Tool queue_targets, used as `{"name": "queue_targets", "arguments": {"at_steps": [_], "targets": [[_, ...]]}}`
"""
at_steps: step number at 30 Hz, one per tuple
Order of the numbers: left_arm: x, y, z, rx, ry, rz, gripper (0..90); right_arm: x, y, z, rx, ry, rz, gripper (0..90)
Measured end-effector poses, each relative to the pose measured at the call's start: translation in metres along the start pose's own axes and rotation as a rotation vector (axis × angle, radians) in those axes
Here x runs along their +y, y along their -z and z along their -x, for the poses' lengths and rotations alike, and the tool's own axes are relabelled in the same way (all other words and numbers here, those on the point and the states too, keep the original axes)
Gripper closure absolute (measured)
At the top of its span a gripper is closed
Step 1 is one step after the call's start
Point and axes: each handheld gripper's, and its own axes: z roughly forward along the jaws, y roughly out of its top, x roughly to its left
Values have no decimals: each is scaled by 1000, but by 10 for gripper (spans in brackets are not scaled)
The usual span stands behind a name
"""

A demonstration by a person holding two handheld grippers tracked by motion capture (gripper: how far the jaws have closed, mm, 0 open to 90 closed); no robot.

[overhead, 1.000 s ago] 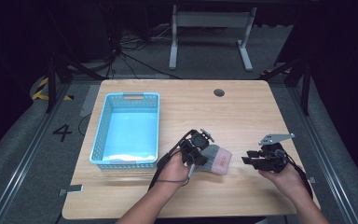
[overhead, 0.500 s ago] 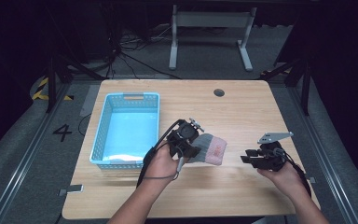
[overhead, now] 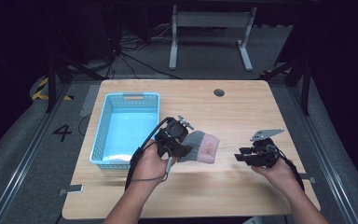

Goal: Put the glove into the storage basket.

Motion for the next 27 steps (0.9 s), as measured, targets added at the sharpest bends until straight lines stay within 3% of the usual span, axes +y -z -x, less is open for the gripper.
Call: {"name": "queue_targets", "arguments": {"at_steps": [6, 19, 27], "targets": [[-5, 12, -8, 11, 16, 16, 671, 2, -4, -2, 10, 9, -8, 623], [-13, 35, -22, 42, 3, 53, 668, -2, -1, -2, 2, 0, -6, 621], [-22, 50, -39, 64, 7, 73, 666, -7, 1, -3, -8, -9, -11, 619]]}}
